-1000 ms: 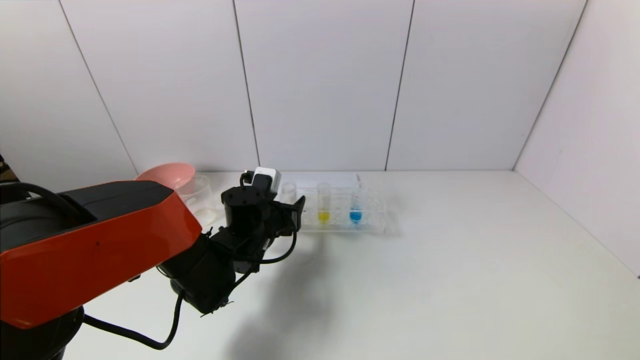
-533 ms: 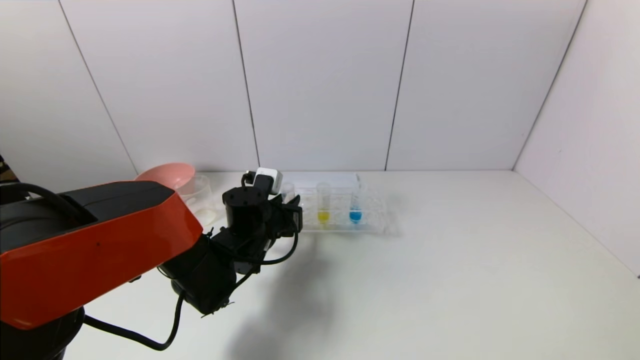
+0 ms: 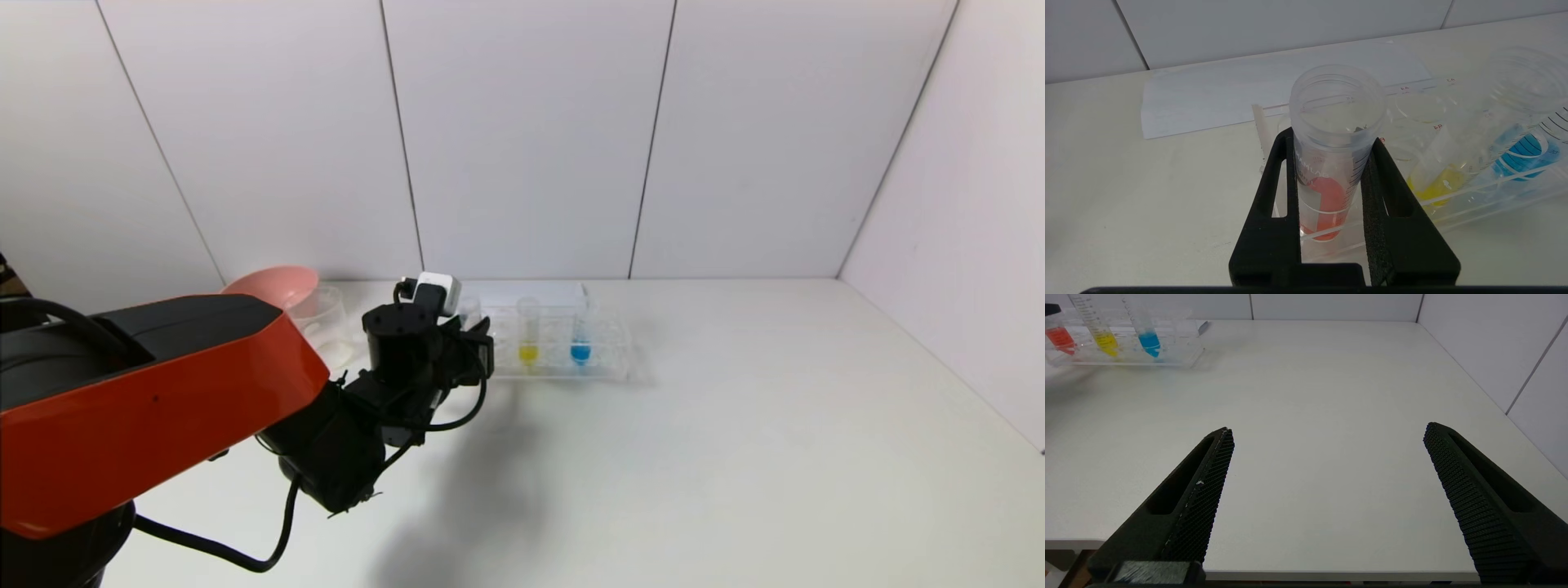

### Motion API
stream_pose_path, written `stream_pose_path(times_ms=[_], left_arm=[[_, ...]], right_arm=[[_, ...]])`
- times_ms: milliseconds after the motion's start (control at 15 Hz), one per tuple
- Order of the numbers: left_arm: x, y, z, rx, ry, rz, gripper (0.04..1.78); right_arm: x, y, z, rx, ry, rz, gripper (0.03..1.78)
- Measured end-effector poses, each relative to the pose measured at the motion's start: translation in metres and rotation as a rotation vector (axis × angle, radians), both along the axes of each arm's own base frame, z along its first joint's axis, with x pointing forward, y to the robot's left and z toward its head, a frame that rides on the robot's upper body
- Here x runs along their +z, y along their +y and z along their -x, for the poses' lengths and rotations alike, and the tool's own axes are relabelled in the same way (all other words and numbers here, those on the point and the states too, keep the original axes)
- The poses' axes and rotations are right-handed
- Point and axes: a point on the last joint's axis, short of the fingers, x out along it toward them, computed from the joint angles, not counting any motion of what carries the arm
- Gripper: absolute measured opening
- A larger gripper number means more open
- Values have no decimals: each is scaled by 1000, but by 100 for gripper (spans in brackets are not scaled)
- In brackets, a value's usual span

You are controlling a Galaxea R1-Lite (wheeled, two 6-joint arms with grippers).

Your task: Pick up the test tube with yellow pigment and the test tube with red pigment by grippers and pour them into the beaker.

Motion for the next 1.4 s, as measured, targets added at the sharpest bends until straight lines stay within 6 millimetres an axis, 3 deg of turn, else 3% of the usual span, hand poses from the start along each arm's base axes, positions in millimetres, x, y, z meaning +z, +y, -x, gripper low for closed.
stream_pose_path(times_ms=[867, 1400], left_arm=[[25, 3, 5, -2, -58, 26, 44], [61, 8, 16, -3, -133, 65, 44]], right_arm=[[0, 0, 0, 0, 0, 0, 170], [0, 0, 0, 0, 0, 0, 170]])
